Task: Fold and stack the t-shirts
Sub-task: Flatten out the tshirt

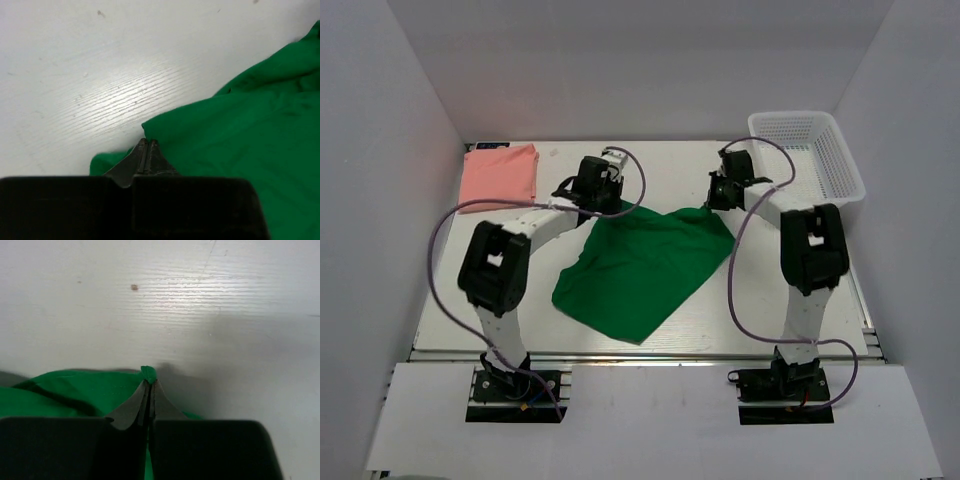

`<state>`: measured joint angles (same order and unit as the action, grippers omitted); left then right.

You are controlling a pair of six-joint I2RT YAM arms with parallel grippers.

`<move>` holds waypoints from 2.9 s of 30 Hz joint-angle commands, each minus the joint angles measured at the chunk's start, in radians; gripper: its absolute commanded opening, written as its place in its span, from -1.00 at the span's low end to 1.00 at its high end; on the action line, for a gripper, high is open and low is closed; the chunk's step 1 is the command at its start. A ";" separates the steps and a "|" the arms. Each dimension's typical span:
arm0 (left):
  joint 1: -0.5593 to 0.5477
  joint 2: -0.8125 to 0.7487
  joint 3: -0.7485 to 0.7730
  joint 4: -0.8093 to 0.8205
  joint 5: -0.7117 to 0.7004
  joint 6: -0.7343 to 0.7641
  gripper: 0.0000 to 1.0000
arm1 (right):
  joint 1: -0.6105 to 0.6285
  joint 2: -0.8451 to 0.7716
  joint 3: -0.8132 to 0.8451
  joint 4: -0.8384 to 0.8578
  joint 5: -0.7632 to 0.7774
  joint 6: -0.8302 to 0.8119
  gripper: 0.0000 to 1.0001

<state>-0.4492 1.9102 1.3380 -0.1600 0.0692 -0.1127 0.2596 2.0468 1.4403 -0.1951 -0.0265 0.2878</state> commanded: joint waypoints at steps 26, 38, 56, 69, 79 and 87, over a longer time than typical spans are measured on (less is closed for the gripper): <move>-0.006 -1.102 -0.266 0.048 -0.207 -0.058 -1.00 | -0.002 -1.007 -0.296 0.031 0.470 0.074 -1.00; 0.003 -1.185 -0.016 -0.154 -0.428 -0.123 -1.00 | -0.003 -1.123 0.032 -0.233 0.520 -0.009 -1.00; 0.012 -1.255 0.170 -0.271 -0.407 -0.148 -1.00 | -0.005 -1.266 0.218 -0.369 0.418 -0.033 -1.00; 0.021 -1.281 0.296 -0.349 -0.263 -0.148 -1.00 | -0.003 -1.386 0.241 -0.420 0.333 0.004 -1.00; 0.021 -1.191 0.097 -0.181 -0.315 -0.110 -1.00 | -0.005 -1.269 0.001 -0.305 0.430 0.025 -1.00; 0.021 -0.895 -0.029 -0.076 -0.681 -0.088 -1.00 | -0.003 -1.050 -0.179 -0.119 0.528 0.031 -1.00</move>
<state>-0.4339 0.9207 1.3483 -0.3031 -0.4179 -0.2230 0.2592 0.9489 1.2873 -0.4564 0.4240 0.3088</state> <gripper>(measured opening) 0.014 0.012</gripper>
